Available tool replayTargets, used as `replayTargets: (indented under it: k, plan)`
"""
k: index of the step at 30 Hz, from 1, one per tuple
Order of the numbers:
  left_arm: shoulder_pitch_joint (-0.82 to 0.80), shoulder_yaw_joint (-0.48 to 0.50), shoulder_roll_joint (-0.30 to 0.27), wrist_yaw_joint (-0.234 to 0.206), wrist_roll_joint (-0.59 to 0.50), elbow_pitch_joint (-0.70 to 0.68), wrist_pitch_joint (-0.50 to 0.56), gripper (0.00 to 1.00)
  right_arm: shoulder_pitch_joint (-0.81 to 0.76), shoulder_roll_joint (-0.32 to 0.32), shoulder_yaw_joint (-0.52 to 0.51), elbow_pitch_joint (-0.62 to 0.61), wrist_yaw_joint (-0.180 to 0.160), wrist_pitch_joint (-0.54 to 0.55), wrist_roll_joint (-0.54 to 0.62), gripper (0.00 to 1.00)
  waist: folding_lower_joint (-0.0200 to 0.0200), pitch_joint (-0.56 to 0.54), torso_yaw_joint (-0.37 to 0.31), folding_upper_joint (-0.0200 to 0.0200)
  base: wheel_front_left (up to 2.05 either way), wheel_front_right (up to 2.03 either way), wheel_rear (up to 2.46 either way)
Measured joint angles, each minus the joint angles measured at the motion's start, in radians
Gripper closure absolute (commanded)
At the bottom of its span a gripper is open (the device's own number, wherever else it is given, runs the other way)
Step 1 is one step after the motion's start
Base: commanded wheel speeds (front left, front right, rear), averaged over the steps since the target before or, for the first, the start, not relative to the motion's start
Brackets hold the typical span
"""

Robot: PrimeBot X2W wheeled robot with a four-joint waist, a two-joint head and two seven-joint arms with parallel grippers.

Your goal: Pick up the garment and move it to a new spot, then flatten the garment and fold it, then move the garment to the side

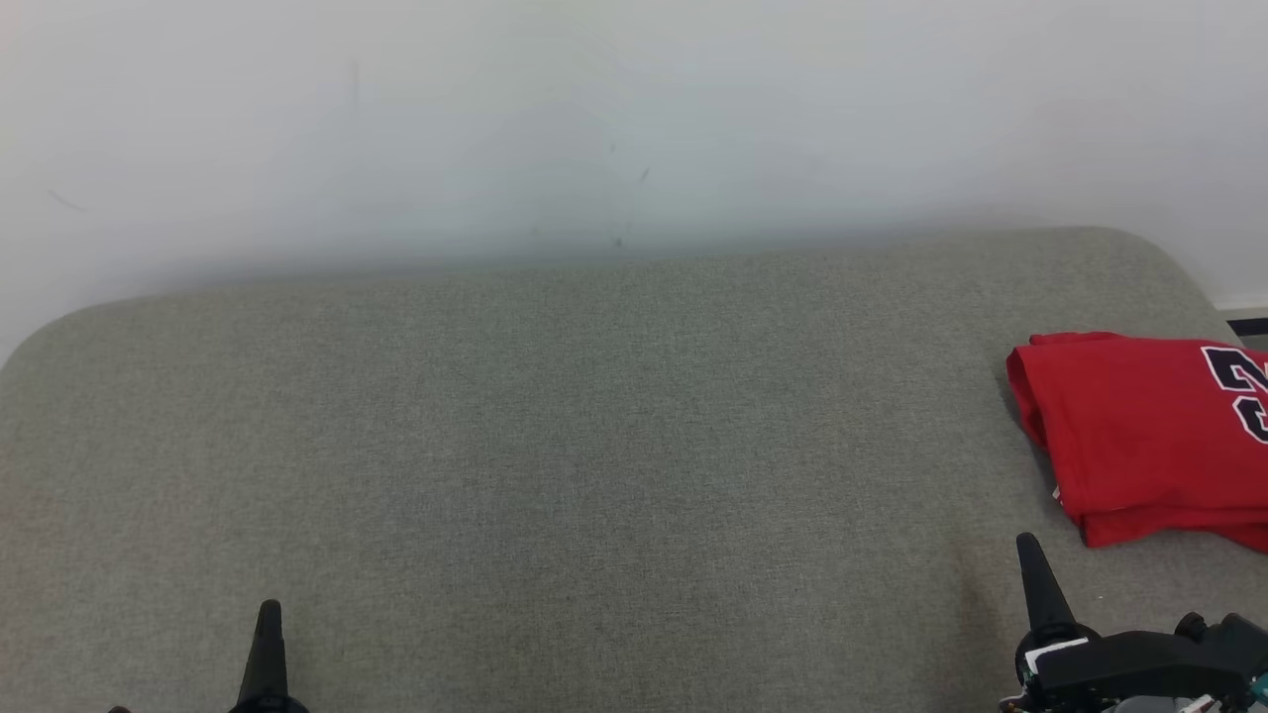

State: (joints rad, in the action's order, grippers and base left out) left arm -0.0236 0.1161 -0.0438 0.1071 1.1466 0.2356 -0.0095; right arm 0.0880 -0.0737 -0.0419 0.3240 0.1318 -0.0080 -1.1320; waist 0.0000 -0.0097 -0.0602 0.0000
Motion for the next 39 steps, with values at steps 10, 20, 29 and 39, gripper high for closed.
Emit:
replayTargets:
  k: [10, 20, 29, 39]
  plan:
    - [-0.016, 0.000, -0.001, 0.007, 0.095, 0.002, 0.026, 1.00, 0.004, 0.004, -0.015, -0.016, 0.000, 0.026, -0.095, 1.00, 0.0000, 0.002, 0.010, 0.0000, 0.00, 0.00, 0.00]
    - [-0.029, -0.001, -0.002, 0.008, 0.178, 0.004, 0.048, 1.00, 0.006, 0.008, -0.028, -0.031, 0.000, 0.048, -0.185, 1.00, 0.0000, 0.004, 0.020, 0.0000, 0.00, 0.00, 0.00]
    - [-0.042, -0.001, -0.002, 0.009, 0.250, 0.005, 0.067, 1.00, 0.010, 0.012, -0.040, -0.043, 0.000, 0.067, -0.259, 1.00, 0.0000, 0.006, 0.029, 0.0000, 0.00, 0.00, 0.00]
    - [-0.058, -0.002, -0.003, 0.016, 0.333, 0.007, 0.090, 1.00, 0.013, 0.017, -0.052, -0.055, 0.000, 0.088, -0.340, 1.00, 0.0000, 0.008, 0.040, 0.0000, 0.00, 0.00, 0.00]
